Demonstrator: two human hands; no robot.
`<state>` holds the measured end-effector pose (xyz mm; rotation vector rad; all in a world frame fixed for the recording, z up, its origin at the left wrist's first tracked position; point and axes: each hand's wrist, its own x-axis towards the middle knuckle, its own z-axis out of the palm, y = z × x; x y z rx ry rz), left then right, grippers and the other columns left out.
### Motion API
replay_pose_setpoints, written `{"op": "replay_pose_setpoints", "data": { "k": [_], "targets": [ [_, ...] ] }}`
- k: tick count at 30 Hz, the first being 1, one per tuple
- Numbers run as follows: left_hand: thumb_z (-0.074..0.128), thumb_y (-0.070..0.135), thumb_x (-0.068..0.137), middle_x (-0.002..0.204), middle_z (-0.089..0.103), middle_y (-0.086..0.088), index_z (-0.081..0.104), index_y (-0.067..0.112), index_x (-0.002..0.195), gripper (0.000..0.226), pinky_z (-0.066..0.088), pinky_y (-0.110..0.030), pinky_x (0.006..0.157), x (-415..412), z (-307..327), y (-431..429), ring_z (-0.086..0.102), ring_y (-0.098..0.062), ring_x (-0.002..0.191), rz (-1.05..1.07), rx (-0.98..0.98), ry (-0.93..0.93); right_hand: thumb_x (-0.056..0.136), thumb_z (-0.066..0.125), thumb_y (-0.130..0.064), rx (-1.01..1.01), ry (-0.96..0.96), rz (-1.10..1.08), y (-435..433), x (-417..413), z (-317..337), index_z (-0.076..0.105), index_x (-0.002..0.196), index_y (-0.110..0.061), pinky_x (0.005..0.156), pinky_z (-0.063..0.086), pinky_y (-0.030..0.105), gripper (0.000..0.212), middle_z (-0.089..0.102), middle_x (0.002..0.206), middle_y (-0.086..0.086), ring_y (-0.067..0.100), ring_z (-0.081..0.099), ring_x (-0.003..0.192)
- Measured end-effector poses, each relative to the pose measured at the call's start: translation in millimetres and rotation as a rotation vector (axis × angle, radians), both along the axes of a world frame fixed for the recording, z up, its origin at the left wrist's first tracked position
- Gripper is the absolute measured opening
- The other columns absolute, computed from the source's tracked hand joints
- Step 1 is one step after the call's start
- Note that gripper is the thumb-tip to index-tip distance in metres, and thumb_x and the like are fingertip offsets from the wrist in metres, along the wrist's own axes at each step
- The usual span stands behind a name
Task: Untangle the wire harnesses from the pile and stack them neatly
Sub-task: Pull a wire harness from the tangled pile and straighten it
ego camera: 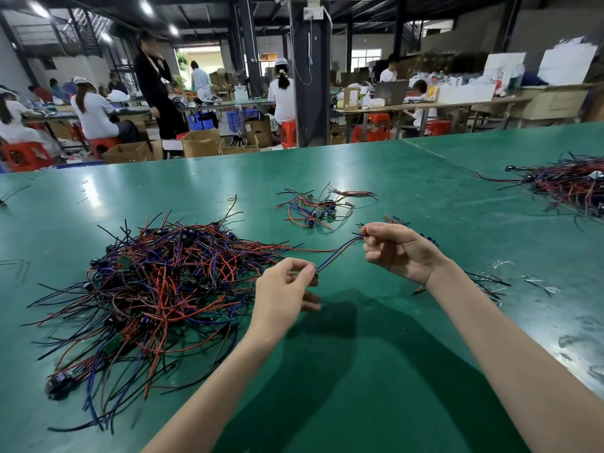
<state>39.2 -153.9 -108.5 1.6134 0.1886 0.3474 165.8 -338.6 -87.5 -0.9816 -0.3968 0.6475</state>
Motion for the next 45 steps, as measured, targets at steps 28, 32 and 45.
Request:
{"op": "replay_pose_setpoints", "data": {
  "k": [28, 32, 45],
  "targets": [
    [0.065, 0.053, 0.08, 0.07, 0.055, 0.011, 0.069, 0.024, 0.071, 0.03, 0.032, -0.026, 0.066, -10, 2, -7, 0.049, -0.011, 0.082, 0.013, 0.89, 0.048, 0.07, 0.068, -0.01, -0.045, -0.002, -0.289, 24, -6, -12, 0.075, 0.074, -0.005, 0.055, 0.053, 0.021, 0.009, 0.064, 0.064, 0.002, 0.008, 0.056, 0.052],
    [0.07, 0.038, 0.082, 0.079, 0.062, 0.007, 0.068, 0.024, 0.075, 0.016, 0.037, -0.02, 0.069, -7, -1, -8, 0.054, -0.006, 0.077, -0.153, 0.737, 0.044, 0.077, 0.067, -0.01, -0.095, -0.022, -0.342, 26, -5, -13, 0.072, 0.079, -0.006, 0.055, 0.055, 0.022, 0.007, 0.065, 0.062, -0.001, 0.008, 0.059, 0.051],
    [0.054, -0.005, 0.091, 0.07, 0.072, -0.003, 0.063, 0.007, 0.09, 0.015, 0.052, -0.02, 0.057, -8, 0, -8, 0.066, -0.011, 0.059, -0.439, 0.19, 0.258, 0.07, 0.074, -0.012, -0.092, 0.002, -0.438, 27, -4, -16, 0.07, 0.08, -0.002, 0.053, 0.054, 0.024, 0.015, 0.064, 0.063, 0.001, 0.009, 0.055, 0.047]
  ]
}}
